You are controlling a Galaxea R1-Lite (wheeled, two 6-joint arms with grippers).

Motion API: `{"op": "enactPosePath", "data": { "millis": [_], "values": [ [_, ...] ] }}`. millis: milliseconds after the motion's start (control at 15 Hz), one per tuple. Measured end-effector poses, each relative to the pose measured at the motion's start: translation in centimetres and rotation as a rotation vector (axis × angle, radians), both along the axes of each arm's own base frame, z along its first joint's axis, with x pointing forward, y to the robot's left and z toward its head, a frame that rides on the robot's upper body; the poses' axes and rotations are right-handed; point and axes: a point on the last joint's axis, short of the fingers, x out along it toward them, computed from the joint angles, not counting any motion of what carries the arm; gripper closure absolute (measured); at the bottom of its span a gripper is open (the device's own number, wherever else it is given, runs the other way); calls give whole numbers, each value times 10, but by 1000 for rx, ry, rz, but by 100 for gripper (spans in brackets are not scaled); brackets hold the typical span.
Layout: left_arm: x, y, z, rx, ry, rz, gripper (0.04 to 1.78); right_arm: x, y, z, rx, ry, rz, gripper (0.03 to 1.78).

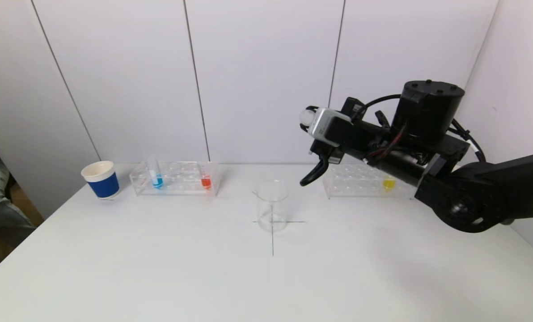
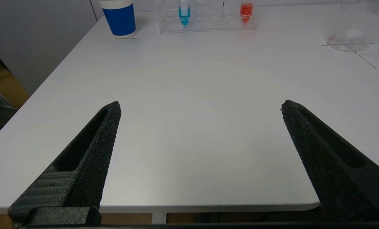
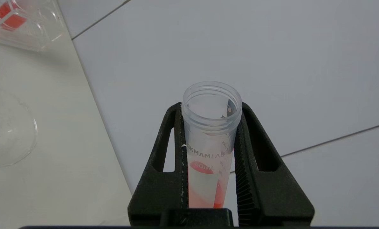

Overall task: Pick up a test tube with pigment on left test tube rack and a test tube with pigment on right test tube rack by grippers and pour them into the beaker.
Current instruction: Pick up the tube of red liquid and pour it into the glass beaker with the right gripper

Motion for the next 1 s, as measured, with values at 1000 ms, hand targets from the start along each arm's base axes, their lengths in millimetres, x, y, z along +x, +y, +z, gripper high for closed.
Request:
{"op": "enactPosePath", "data": {
  "millis": [1000],
  "values": [
    [0,0,0,0,0,0,6,10,2,-24,-34,-64,121,134]
  ]
}}
